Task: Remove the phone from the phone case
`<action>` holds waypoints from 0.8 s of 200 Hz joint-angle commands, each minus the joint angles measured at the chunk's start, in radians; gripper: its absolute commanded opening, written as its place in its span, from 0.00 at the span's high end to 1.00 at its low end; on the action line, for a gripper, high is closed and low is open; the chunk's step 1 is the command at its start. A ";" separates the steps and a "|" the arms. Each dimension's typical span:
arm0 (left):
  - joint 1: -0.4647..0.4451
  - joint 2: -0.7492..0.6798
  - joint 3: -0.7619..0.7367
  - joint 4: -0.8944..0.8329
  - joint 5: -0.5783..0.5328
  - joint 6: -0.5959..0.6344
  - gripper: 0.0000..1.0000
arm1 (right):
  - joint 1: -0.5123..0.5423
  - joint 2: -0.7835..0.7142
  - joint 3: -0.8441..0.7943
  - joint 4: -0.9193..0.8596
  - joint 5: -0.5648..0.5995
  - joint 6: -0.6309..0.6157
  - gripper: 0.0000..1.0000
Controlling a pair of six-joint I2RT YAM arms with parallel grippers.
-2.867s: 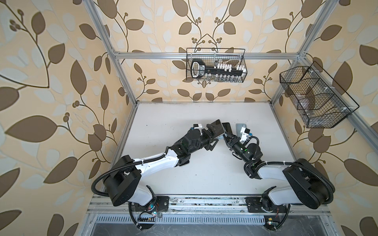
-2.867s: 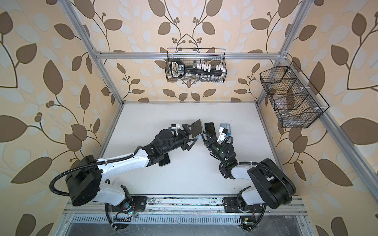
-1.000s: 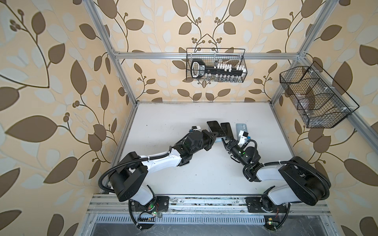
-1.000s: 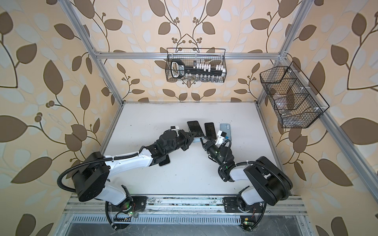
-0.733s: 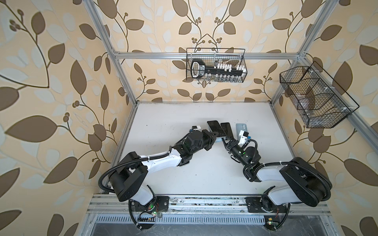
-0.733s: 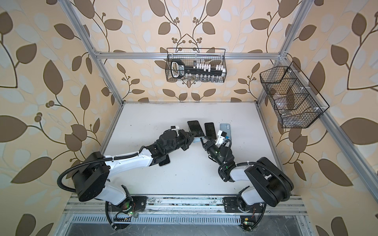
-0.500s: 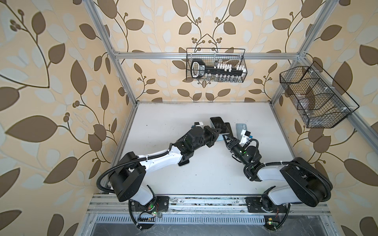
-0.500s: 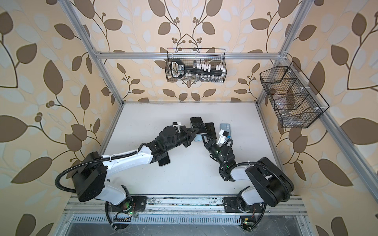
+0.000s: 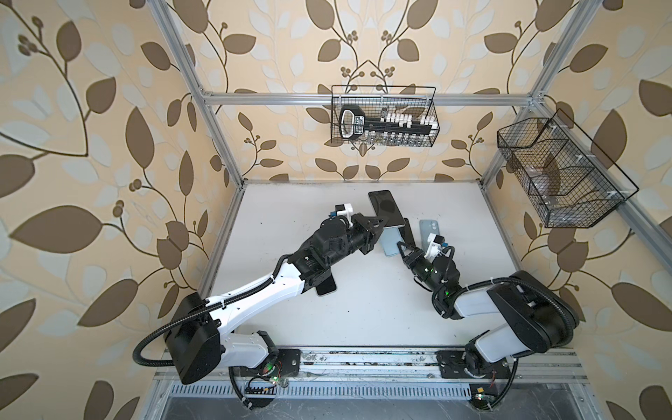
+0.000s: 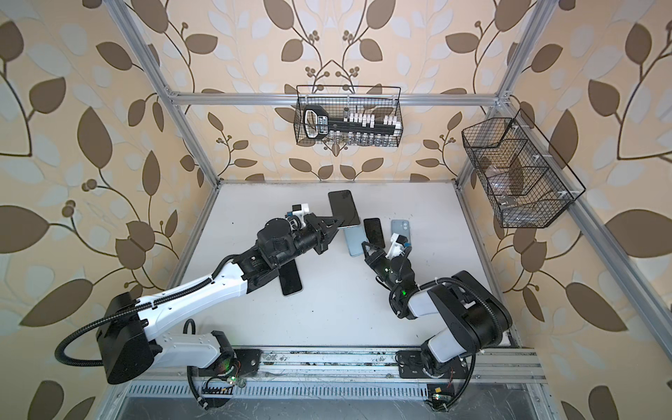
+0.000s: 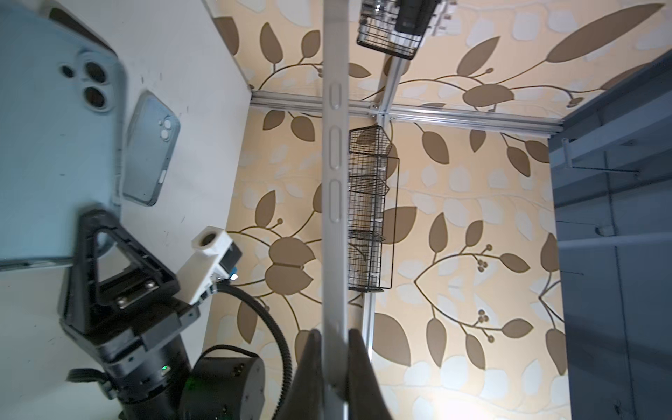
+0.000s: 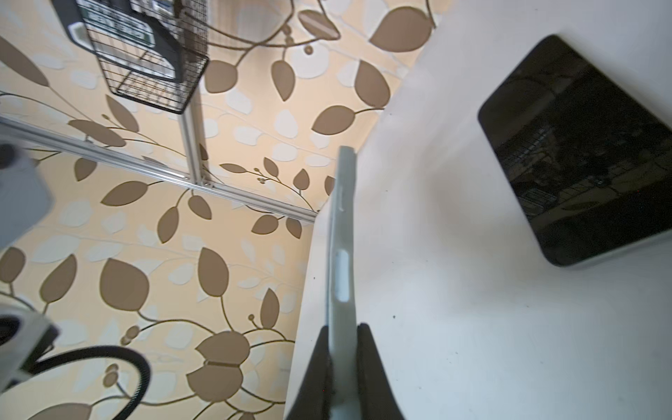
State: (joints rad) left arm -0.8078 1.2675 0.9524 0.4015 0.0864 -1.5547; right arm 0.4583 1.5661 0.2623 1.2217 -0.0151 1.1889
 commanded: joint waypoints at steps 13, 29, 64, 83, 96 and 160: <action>0.020 -0.096 0.008 0.055 -0.040 0.082 1.00 | 0.006 0.096 0.051 0.059 0.001 0.021 0.98; 0.069 -0.137 -0.035 0.033 -0.019 0.094 1.00 | 0.015 0.153 0.066 0.084 0.011 0.038 0.95; 0.193 -0.237 -0.113 -0.040 0.050 0.112 1.00 | 0.041 0.238 0.087 0.094 0.066 0.048 0.90; 0.248 -0.281 -0.109 -0.152 0.072 0.161 1.00 | 0.055 0.259 0.106 0.084 0.093 0.051 0.89; 0.282 -0.298 -0.118 -0.171 0.096 0.173 1.00 | 0.063 0.270 0.128 0.058 0.100 0.048 0.89; 0.450 -0.284 -0.207 -0.079 0.276 0.111 1.00 | 0.092 0.273 0.221 -0.122 0.161 0.020 0.83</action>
State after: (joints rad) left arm -0.4007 0.9863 0.7559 0.2054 0.2604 -1.4437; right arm 0.5426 1.8286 0.4458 1.1790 0.1017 1.2221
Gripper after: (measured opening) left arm 0.097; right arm 0.162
